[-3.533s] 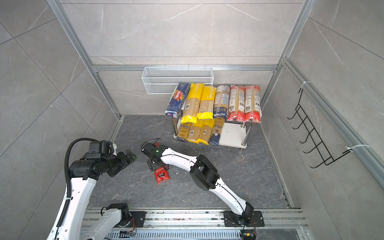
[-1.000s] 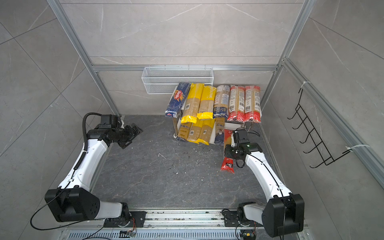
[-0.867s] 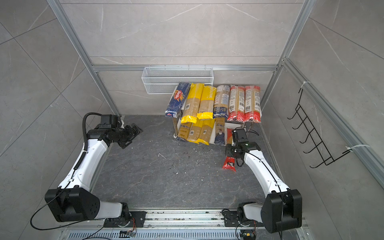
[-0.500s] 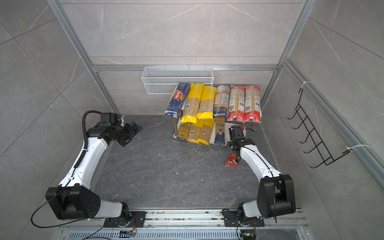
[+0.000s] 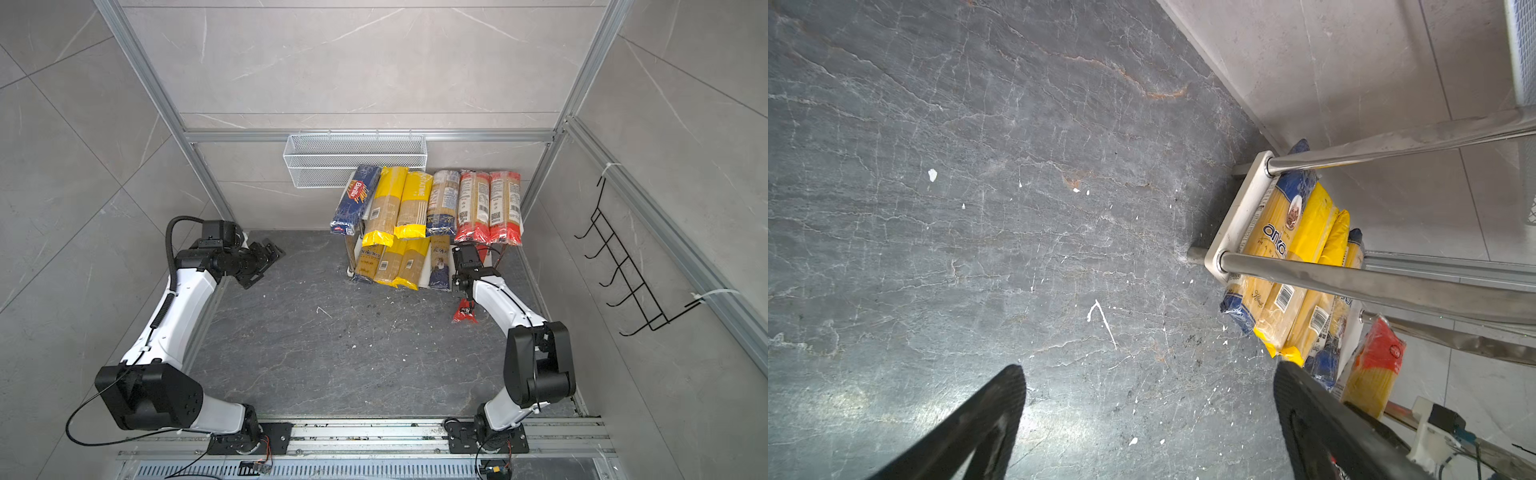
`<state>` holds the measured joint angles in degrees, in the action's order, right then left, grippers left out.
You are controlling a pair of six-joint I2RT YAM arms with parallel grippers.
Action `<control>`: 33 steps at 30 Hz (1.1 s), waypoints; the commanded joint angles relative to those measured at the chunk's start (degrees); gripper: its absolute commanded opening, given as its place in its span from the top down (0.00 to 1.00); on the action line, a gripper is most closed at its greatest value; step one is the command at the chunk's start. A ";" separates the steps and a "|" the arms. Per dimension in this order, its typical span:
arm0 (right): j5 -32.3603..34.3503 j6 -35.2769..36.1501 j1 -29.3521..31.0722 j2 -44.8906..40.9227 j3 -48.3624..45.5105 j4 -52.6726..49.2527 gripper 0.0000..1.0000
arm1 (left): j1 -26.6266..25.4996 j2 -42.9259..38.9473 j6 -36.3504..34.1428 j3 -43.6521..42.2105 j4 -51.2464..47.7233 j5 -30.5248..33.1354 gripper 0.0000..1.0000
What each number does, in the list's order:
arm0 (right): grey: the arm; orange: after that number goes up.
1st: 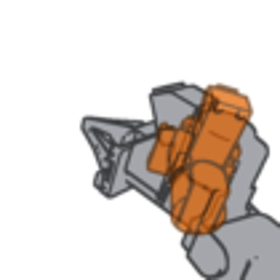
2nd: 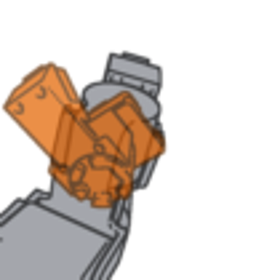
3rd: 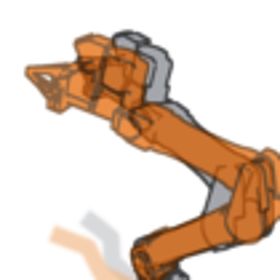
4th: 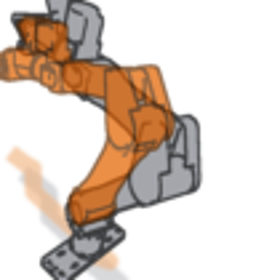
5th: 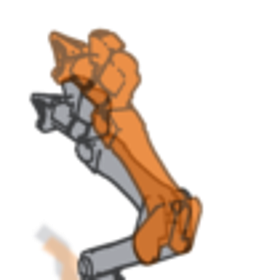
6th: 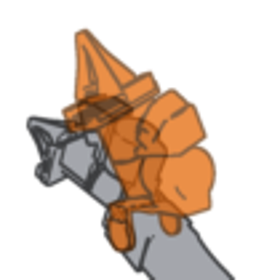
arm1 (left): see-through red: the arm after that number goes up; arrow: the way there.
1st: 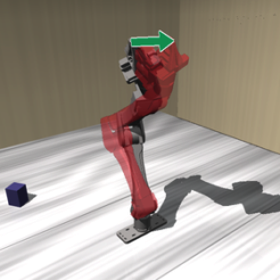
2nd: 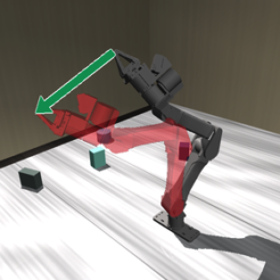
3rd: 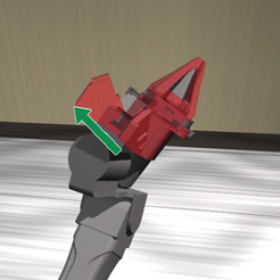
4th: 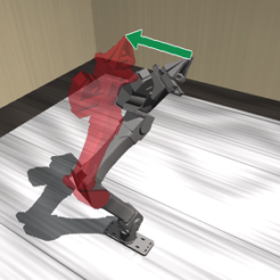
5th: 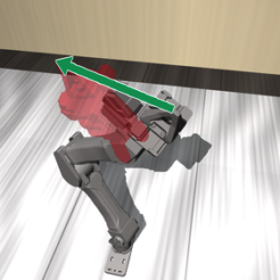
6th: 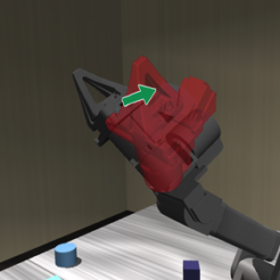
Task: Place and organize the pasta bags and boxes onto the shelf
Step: 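Stand the red pack upright at the end of the lower shelf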
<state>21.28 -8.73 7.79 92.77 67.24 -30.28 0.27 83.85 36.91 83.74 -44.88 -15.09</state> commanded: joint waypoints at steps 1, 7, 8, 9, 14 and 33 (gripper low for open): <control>4.10 1.83 0.12 1.59 4.92 5.49 1.00 | 0.31 0.41 -2.10 2.61 -0.79 0.62 0.04; 4.97 3.73 0.09 6.43 8.95 6.01 1.00 | 0.99 1.29 -2.89 4.41 -1.65 0.85 0.04; 5.10 4.08 0.05 7.29 9.74 6.02 1.00 | 1.16 1.45 -3.06 4.73 -1.75 0.90 0.04; 5.22 4.29 0.03 8.07 10.58 6.02 1.00 | 1.19 1.69 -3.13 5.11 -1.86 0.95 0.04; 5.60 4.84 0.09 12.38 15.13 5.51 1.00 | 1.87 2.95 -3.42 6.92 -1.70 0.79 0.04; 6.62 2.24 0.20 16.21 17.50 2.48 0.32 | 4.91 9.92 -6.11 12.83 -2.94 -3.52 0.04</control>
<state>27.05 -4.78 7.84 110.45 84.77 -27.99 4.69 93.21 32.93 94.72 -47.33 -16.21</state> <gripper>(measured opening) 0.674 0.960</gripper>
